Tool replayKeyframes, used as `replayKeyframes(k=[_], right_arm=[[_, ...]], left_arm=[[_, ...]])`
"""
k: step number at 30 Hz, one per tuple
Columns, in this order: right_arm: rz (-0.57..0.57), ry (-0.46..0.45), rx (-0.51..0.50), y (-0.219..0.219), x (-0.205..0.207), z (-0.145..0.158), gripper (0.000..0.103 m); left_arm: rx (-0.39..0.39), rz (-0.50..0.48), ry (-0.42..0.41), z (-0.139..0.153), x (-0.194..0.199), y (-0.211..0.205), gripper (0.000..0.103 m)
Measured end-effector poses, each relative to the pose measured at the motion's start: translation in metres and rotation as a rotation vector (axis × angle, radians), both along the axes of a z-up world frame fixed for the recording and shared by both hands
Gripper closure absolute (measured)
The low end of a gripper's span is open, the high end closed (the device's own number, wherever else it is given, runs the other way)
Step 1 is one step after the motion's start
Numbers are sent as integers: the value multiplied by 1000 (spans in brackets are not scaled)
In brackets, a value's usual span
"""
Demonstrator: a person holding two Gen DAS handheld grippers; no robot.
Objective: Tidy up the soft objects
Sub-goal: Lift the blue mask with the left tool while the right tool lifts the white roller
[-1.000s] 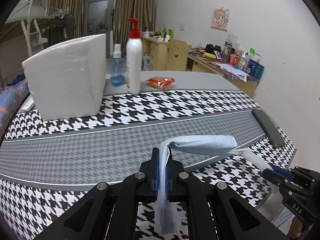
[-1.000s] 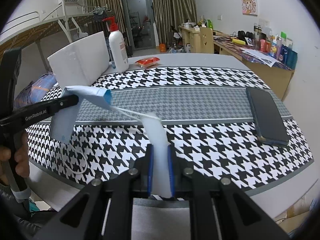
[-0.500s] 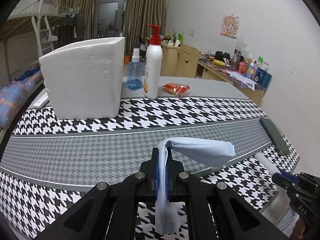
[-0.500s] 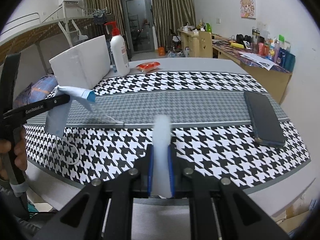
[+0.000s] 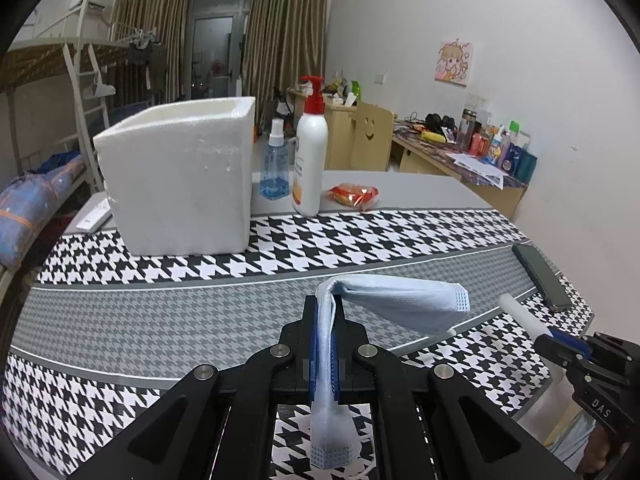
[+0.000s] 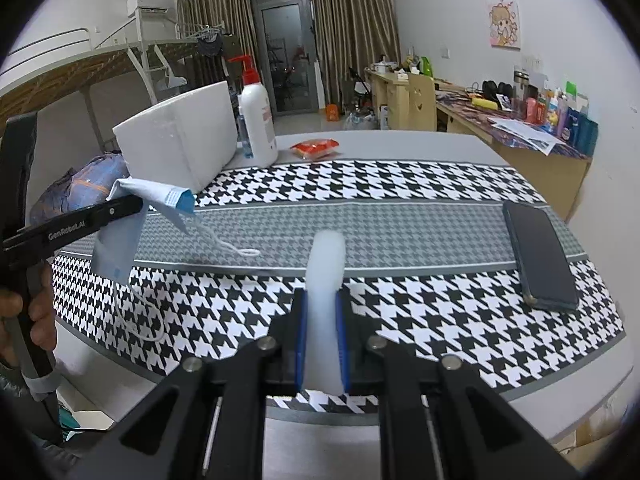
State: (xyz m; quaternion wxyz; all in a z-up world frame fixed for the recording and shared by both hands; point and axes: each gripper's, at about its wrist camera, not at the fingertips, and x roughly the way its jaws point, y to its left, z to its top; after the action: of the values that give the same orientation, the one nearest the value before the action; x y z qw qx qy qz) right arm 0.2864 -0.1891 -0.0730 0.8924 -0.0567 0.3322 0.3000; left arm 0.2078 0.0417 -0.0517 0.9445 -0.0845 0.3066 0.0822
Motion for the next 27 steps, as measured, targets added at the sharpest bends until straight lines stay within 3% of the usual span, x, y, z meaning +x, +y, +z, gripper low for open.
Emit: replayKeyframes(k=[27], right_arm=[[24,-96,50,27,-14,35,86]], left_arm=[[35,-23,-80,34,-24,17,98]])
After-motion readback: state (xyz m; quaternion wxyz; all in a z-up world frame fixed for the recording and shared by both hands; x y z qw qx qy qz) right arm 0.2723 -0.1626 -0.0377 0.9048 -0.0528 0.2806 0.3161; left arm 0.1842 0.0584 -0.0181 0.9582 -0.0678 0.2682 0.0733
